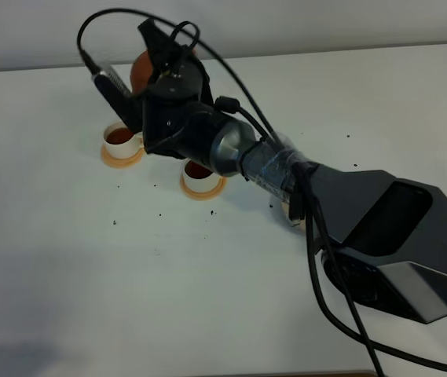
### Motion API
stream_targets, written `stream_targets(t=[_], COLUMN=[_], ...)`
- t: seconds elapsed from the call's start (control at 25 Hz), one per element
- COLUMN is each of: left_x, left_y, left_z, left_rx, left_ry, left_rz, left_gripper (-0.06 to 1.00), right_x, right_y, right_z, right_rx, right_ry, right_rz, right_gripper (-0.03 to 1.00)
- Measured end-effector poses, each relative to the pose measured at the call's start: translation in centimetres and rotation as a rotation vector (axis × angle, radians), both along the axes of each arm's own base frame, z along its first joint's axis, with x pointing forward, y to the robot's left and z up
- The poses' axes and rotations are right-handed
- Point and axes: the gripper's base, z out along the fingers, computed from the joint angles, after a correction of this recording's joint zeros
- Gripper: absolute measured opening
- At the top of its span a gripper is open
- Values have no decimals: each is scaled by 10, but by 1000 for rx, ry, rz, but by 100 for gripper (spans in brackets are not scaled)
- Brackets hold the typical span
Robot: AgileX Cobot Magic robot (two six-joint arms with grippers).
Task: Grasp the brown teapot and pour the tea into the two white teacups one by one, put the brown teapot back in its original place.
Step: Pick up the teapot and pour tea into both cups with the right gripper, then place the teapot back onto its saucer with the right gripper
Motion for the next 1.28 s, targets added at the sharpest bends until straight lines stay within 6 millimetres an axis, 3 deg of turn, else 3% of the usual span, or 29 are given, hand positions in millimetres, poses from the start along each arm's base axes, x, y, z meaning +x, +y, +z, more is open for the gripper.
stream_targets(t=[0.44, 0.64, 0.96, 1.28], left_x=[0, 0, 0, 0], left_y=[0, 0, 0, 0], left_z=[0, 0, 0, 0], left_rx=[0, 0, 0, 0], left_ry=[0, 0, 0, 0], left_rz=[0, 0, 0, 0], left_gripper=[25, 25, 25, 25], right_x=[4, 10, 22, 30], right_y=[-47, -68, -83, -115], right_z=[38, 41, 35, 60], right_rx=[212, 274, 577, 827], right_ry=[348, 438, 601, 660], right_rz=[-356, -521, -754, -985], right_gripper=[9, 9, 9, 9])
